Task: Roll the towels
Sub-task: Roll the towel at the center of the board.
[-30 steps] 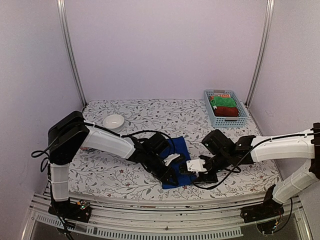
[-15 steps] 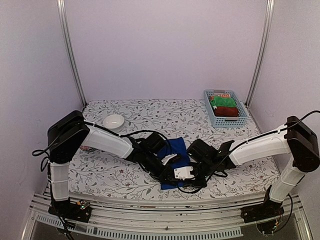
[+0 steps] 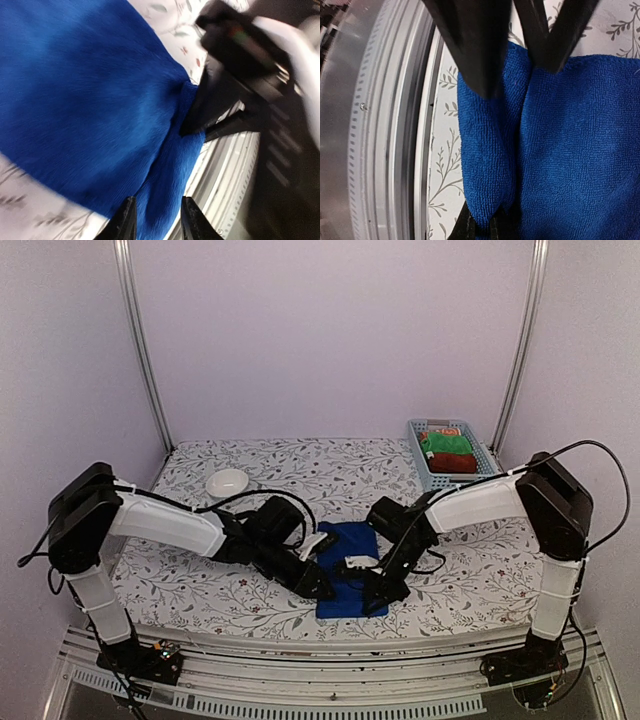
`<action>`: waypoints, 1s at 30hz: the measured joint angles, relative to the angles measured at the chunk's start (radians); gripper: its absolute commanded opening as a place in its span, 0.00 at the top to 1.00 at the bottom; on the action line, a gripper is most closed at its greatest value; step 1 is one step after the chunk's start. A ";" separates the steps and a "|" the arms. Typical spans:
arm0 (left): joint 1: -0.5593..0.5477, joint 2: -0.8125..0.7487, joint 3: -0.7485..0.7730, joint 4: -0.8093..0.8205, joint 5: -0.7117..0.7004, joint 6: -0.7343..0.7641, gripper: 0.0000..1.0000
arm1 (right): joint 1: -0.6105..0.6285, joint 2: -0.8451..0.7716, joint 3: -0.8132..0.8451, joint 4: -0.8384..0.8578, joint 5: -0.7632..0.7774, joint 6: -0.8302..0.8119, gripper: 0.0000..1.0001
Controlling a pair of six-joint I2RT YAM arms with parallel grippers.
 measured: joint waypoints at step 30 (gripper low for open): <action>-0.383 0.040 0.023 0.084 -0.870 0.824 0.59 | -0.193 0.462 0.386 -0.600 -0.422 -0.064 0.97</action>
